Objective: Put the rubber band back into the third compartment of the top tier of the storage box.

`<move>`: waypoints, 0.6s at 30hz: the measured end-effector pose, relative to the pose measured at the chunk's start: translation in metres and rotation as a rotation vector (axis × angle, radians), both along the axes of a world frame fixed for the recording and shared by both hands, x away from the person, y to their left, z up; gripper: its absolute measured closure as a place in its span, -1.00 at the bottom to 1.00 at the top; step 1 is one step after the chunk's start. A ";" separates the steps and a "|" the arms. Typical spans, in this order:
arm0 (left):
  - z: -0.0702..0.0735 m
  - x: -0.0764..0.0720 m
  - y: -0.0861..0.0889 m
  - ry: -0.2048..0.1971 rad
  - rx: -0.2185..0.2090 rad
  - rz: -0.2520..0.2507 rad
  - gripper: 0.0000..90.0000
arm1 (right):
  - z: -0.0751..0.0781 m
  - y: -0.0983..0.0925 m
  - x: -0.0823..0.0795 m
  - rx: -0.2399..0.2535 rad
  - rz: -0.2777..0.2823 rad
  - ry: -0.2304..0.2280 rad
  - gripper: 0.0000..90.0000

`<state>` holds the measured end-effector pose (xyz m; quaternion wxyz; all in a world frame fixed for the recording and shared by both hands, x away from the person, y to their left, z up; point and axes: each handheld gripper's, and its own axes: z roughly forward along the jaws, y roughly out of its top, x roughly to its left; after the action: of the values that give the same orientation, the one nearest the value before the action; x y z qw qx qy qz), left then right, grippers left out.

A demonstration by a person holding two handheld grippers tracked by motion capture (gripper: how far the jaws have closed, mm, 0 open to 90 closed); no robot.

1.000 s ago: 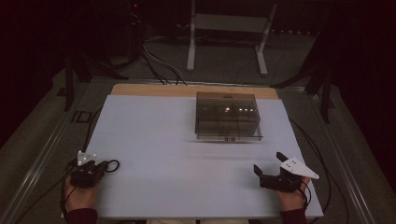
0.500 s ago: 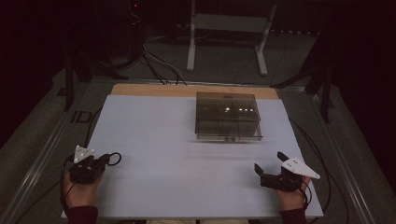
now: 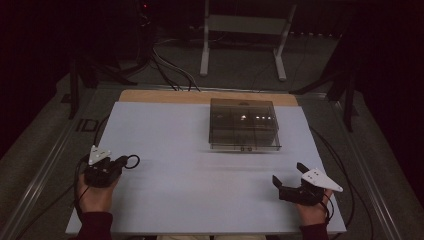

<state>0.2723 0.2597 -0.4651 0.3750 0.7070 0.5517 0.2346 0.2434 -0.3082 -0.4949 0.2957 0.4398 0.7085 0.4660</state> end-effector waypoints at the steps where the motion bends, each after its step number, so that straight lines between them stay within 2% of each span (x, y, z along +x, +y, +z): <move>1: 0.001 0.001 -0.001 -0.002 -0.002 -0.004 0.98 | 0.000 0.000 0.000 0.000 0.000 0.000 -0.99; 18: 0.013 0.019 -0.030 -0.020 0.001 -0.071 0.97 | 0.000 0.000 0.000 0.003 0.000 0.004 -0.99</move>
<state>0.2911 0.2301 -0.4517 0.3880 0.7240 0.5225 0.2285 0.2439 -0.3083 -0.4953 0.2935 0.4409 0.7084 0.4664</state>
